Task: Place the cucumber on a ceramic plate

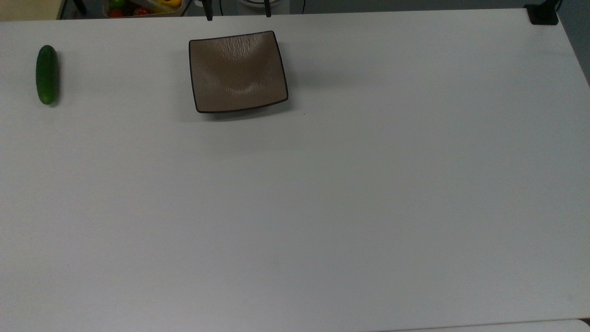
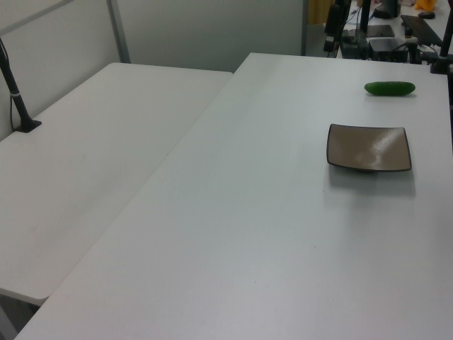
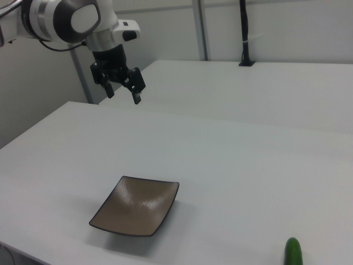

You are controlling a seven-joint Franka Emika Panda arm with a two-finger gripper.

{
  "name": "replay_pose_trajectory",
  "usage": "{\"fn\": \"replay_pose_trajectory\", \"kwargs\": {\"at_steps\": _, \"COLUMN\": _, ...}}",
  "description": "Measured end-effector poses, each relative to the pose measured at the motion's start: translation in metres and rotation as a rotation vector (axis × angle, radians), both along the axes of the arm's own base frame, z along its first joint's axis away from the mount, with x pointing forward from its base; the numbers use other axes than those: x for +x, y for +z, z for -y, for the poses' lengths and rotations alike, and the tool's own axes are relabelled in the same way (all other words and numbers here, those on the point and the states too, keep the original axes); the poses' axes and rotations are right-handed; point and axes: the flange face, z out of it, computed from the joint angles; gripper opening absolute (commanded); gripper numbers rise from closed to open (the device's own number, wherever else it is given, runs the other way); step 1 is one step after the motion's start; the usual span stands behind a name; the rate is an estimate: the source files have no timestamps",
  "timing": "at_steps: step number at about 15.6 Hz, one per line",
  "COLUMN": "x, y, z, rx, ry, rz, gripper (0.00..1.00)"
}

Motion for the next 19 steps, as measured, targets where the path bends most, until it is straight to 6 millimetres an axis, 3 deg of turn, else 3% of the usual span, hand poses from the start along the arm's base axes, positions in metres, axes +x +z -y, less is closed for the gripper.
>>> {"fn": "replay_pose_trajectory", "kwargs": {"at_steps": 5, "x": -0.015, "y": -0.005, "z": 0.006, "rx": -0.019, "ry": 0.179, "rz": -0.09, "gripper": 1.0}}
{"fn": "replay_pose_trajectory", "kwargs": {"at_steps": 10, "x": -0.017, "y": -0.007, "z": 0.026, "rx": -0.033, "ry": 0.296, "rz": -0.102, "gripper": 1.0}}
{"fn": "replay_pose_trajectory", "kwargs": {"at_steps": 14, "x": -0.02, "y": -0.011, "z": 0.064, "rx": -0.068, "ry": 0.288, "rz": -0.134, "gripper": 1.0}}
{"fn": "replay_pose_trajectory", "kwargs": {"at_steps": 19, "x": -0.03, "y": -0.009, "z": 0.15, "rx": -0.127, "ry": 0.189, "rz": -0.144, "gripper": 1.0}}
